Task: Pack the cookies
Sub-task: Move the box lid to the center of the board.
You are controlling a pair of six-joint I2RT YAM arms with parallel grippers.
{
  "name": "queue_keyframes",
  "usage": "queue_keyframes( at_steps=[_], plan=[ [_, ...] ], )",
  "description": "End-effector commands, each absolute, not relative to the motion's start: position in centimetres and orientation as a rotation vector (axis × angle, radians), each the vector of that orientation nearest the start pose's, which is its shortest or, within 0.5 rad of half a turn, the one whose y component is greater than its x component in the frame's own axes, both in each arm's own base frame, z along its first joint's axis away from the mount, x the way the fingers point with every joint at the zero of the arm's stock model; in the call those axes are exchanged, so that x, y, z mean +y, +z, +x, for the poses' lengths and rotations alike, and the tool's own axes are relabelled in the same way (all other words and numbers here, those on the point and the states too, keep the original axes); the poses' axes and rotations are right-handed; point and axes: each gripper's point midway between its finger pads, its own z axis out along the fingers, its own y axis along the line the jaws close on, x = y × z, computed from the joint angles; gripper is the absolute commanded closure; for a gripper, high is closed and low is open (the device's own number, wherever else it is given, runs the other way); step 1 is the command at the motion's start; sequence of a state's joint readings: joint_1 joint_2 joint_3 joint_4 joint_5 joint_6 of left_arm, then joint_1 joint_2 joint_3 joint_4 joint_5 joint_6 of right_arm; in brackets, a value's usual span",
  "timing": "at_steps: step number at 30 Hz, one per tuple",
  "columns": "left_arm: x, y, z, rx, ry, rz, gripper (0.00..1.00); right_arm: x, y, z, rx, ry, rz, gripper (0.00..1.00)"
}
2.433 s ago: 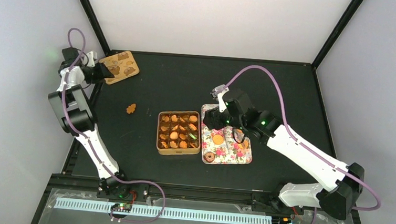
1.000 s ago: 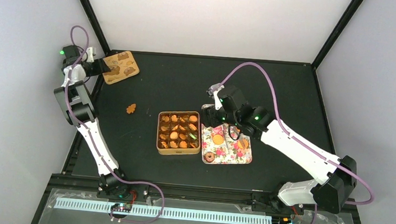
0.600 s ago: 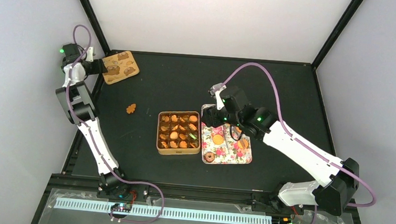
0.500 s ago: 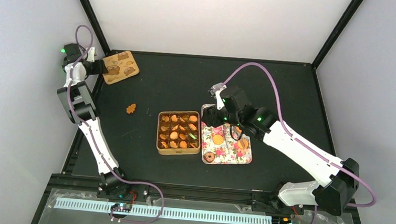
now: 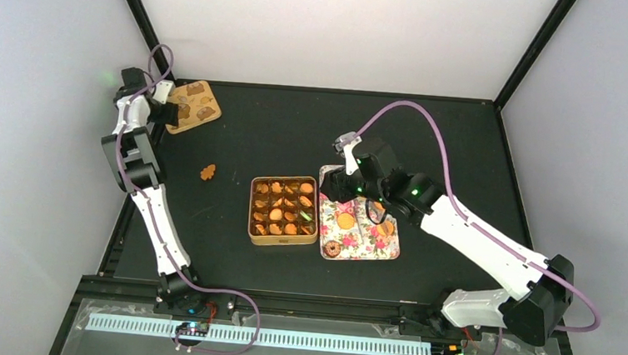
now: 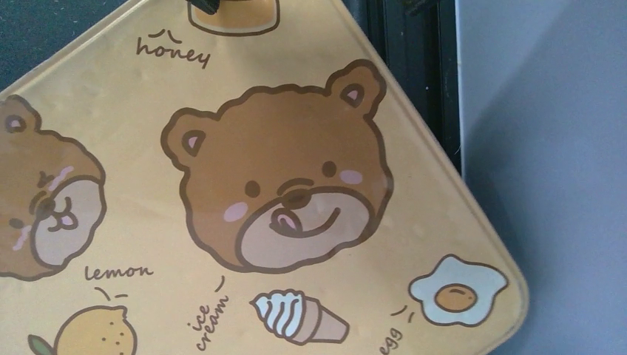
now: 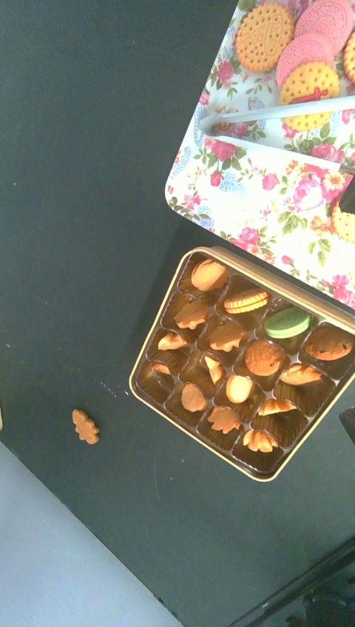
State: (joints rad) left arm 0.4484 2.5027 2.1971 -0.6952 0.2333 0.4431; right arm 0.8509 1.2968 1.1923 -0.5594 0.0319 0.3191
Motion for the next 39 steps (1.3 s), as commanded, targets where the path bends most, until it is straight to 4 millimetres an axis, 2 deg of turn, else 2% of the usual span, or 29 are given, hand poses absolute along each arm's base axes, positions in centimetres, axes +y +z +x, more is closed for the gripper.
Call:
queue_keyframes(
  at_steps=[1,7,10,15,20,26,30,36,39],
  plan=[
    [23.3,4.8,57.2,2.553,0.142,0.153,0.36,28.9,25.9,26.0,2.190,0.631,-0.574,0.31],
    [21.4,3.9,57.0,2.585,0.153,0.287,0.36,28.8,25.7,25.8,2.191,0.642,-0.569,0.34],
    [19.8,2.4,56.0,2.640,0.138,0.370,0.37,28.8,25.8,25.7,2.189,0.651,-0.565,0.35],
    [18.7,1.7,54.2,2.700,0.074,0.455,0.40,28.6,26.0,25.5,2.182,0.662,-0.557,0.35],
    [17.3,0.2,51.4,2.749,0.010,0.605,0.41,28.7,25.8,25.5,2.182,0.671,-0.556,0.36],
    [16.6,-1.0,48.7,2.815,-0.033,0.761,0.42,28.6,25.8,25.3,2.182,0.675,-0.554,0.36],
    [15.4,-0.9,46.5,2.809,-0.099,0.906,0.43,28.5,25.7,25.1,2.182,0.680,-0.549,0.37],
    [13.5,-0.8,40.7,2.847,-0.218,1.184,0.45,28.3,26.0,25.2,2.179,0.663,-0.554,0.37],
    [13.6,0.4,38.7,2.859,-0.209,1.276,0.50,28.3,26.5,25.3,2.172,0.659,-0.558,0.37]
  ],
)
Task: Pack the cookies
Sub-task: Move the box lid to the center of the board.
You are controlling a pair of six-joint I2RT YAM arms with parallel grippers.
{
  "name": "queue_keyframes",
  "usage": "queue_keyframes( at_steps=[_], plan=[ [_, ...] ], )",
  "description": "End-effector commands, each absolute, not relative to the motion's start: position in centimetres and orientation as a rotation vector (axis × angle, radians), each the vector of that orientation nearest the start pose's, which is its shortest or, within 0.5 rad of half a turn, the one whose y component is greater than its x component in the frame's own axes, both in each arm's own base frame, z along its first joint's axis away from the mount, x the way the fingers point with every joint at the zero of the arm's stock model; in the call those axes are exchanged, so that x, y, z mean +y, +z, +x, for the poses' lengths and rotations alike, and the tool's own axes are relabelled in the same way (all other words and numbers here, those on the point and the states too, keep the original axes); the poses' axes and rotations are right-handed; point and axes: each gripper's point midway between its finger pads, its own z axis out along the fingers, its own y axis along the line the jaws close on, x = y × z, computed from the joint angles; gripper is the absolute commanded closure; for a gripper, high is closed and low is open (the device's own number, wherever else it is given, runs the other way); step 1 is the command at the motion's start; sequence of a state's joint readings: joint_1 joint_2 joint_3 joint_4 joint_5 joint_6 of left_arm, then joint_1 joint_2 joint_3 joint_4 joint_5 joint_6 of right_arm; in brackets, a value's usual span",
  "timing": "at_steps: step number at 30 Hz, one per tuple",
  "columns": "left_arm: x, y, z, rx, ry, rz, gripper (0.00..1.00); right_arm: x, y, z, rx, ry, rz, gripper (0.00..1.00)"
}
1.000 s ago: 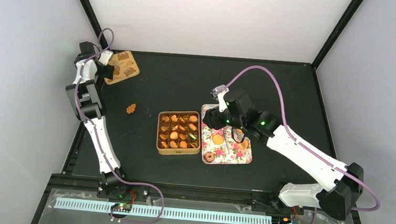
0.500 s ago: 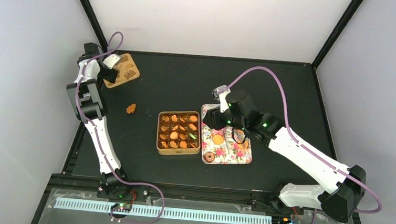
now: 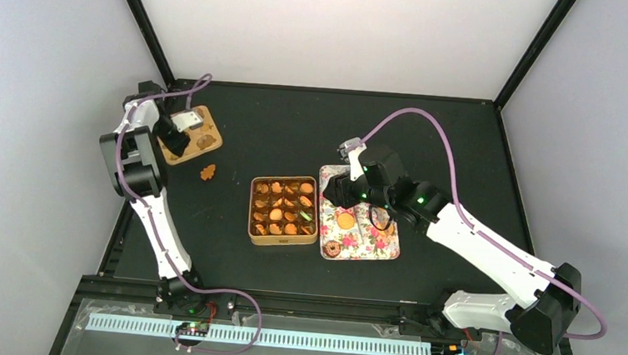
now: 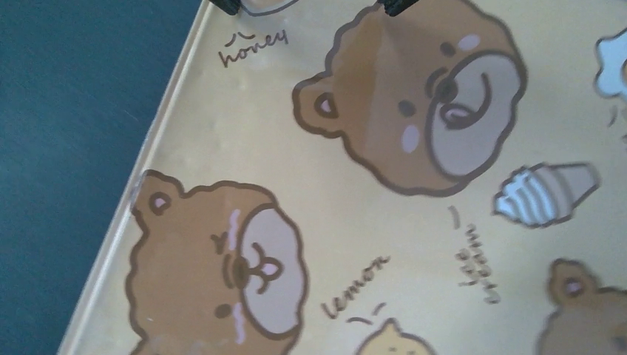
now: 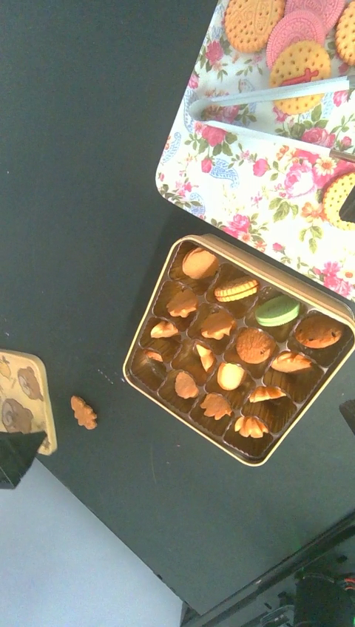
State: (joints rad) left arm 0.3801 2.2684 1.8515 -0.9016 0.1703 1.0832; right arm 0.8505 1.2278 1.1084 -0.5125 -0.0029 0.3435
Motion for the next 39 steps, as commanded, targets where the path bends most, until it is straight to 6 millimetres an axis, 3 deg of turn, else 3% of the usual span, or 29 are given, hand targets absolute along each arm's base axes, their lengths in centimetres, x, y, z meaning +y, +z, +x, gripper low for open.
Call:
queue_keyframes(
  at_steps=[1,3,7,11,14,21,27,32,39],
  plan=[
    [13.7,1.0,38.1,2.857,-0.205,1.300,0.51,28.3,26.6,25.4,2.172,0.656,-0.560,0.37],
    [14.0,2.6,37.3,2.839,-0.201,1.296,0.53,28.4,26.9,25.5,2.169,0.649,-0.564,0.37],
    [16.0,6.4,37.7,2.759,-0.128,1.141,0.48,28.6,27.3,25.7,2.154,0.642,-0.572,0.37],
    [18.0,9.2,40.1,2.707,-0.114,0.811,0.41,28.8,26.9,25.8,2.156,0.647,-0.577,0.37],
    [19.0,10.6,41.6,2.648,-0.186,0.602,0.28,29.1,26.4,25.9,2.166,0.652,-0.583,0.37],
    [22.2,7.7,43.5,2.659,-0.103,0.343,0.29,28.7,26.9,25.7,2.146,0.654,-0.578,0.37],
    [23.0,4.7,44.7,2.683,-0.029,0.331,0.30,28.8,27.3,25.5,2.134,0.682,-0.563,0.38],
    [20.9,2.1,43.7,2.741,-0.039,0.422,0.33,28.5,27.6,25.3,2.124,0.693,-0.550,0.38],
    [15.5,1.5,40.4,2.749,-0.160,0.636,0.35,28.9,27.2,25.2,2.115,0.729,-0.543,0.39]
  ],
)
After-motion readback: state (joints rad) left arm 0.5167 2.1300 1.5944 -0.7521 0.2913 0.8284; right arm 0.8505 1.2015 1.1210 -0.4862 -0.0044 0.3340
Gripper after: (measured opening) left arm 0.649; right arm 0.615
